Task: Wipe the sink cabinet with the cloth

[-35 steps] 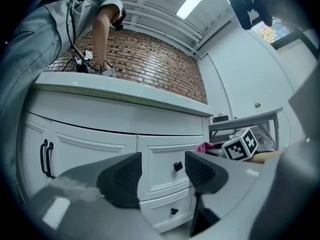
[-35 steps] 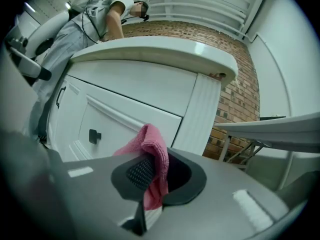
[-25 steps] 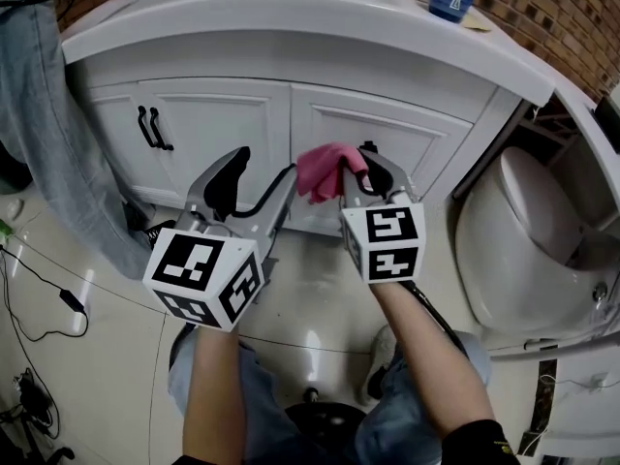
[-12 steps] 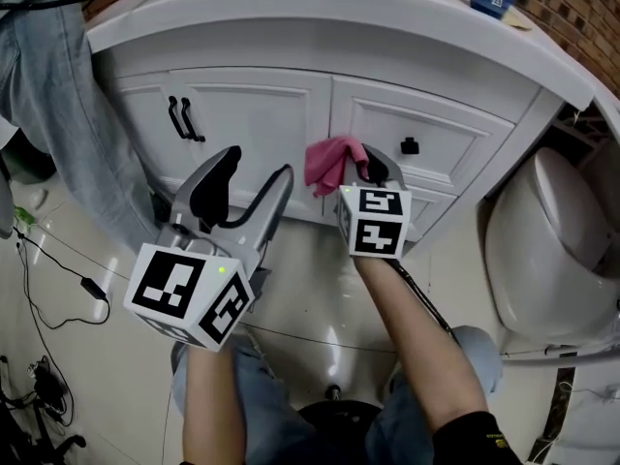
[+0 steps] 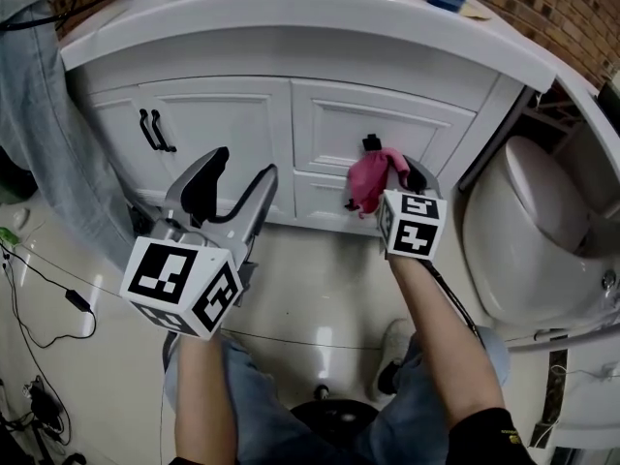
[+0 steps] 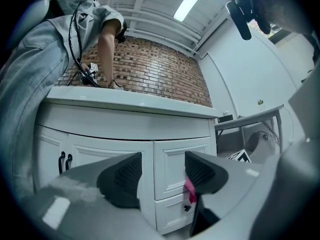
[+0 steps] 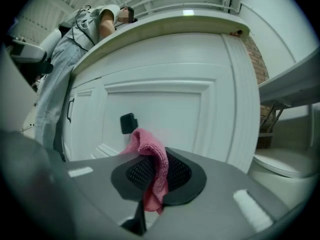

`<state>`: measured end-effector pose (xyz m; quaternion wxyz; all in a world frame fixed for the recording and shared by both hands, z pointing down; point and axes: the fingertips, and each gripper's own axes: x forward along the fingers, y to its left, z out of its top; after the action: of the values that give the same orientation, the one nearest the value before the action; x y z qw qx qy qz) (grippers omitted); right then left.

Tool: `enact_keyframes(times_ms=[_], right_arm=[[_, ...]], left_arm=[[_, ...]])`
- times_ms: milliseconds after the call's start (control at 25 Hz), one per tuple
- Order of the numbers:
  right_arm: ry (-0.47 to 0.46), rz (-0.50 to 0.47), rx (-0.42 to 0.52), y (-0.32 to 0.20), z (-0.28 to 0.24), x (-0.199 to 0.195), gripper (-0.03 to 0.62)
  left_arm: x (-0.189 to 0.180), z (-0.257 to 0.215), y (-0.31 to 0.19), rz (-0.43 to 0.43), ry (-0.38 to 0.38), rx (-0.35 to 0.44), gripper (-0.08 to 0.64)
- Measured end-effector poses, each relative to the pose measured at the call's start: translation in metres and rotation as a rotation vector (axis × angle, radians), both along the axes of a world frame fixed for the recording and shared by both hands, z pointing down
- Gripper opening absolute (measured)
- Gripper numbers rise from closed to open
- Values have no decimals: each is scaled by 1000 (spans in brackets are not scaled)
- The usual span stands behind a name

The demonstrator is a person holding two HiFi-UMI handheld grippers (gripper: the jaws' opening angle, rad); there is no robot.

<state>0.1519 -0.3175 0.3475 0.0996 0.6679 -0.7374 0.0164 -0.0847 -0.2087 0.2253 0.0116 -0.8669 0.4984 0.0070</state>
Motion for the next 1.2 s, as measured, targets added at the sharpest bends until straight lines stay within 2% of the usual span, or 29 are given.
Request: enact_keyframes(times_ms=[120, 320, 520, 680, 760, 880, 1040, 1200], right_arm=[[18, 60, 3, 8, -3, 35, 26], [64, 82, 12, 17, -7, 54, 26], [12, 197, 10, 24, -7, 90, 26], [-3, 212, 10, 27, -4, 92, 26], [-51, 152, 2, 26, 3, 67, 26], [-103, -23, -30, 21, 18, -3, 26], [-65, -224, 6, 13, 12, -93, 26], [-49, -344, 12, 4, 9, -160, 26]], left_arm=[[9, 3, -2, 15, -14, -2, 272], [16, 5, -4, 26, -18, -6, 272], [17, 2, -3, 28, -8, -3, 272], [13, 0, -2, 24, 0, 2, 272], [12, -1, -2, 22, 3, 3, 272], [10, 1, -2, 17, -7, 2, 272], [6, 3, -1, 4, -16, -3, 272], [-1, 7, -1, -11, -39, -16, 272]])
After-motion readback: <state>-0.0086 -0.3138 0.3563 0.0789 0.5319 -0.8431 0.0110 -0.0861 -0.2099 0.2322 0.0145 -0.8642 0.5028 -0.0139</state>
